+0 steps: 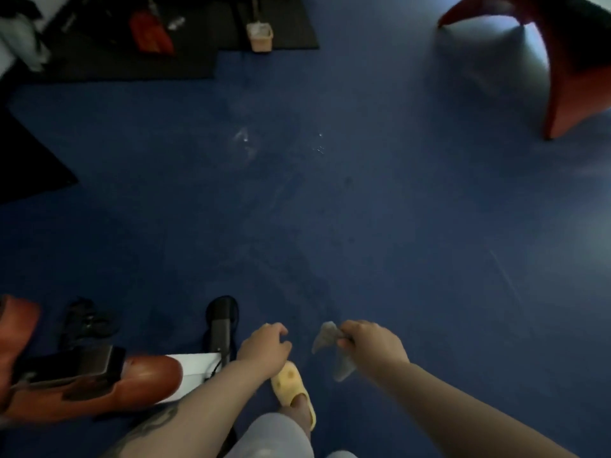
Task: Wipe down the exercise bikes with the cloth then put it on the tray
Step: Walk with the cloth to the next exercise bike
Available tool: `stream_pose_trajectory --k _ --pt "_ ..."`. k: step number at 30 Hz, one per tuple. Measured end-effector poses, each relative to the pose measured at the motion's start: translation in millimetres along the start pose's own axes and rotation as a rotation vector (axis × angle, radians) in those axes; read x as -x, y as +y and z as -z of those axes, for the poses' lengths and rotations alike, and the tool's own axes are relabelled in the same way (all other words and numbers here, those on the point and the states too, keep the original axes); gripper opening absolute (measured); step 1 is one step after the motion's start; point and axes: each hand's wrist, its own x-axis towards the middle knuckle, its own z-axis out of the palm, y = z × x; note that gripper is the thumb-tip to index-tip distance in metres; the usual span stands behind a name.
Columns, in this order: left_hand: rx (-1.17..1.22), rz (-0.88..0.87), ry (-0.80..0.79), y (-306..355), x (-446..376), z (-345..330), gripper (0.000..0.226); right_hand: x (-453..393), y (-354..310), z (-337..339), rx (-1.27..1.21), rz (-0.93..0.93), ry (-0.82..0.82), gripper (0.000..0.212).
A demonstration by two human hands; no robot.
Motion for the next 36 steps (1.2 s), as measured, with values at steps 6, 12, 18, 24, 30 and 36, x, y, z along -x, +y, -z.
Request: stream_pose_trajectory --k 6,12,18,24,30,36 --pt "0.06 0.063 0.054 16.6 -65.3 71.2 0.039 -102.5 -24.4 64.6 0.121 0.177 -0.016 0.02" --pt "0.148 0.14 0.183 42.1 -125.0 141.2 0.039 -203.4 -52.0 126.5 0.194 0.323 -0.058 0.022" --pt "0.317 0.3 0.327 57.0 -181.6 194.1 0.038 -318.3 -84.7 198.4 0.318 0.538 -0.134 0.02" --pt "0.493 0.478 0.413 61.2 -204.6 224.4 0.032 -402.5 -140.2 252.2 0.423 0.717 -0.165 0.019" --pt "0.645 0.695 0.452 20.2 -208.0 236.1 0.033 -459.2 -223.7 238.2 0.546 0.911 -0.276 0.019" --pt "0.82 0.785 0.537 -36.6 -229.0 279.6 0.034 -495.8 -311.8 215.9 0.628 1.064 -0.348 0.019"
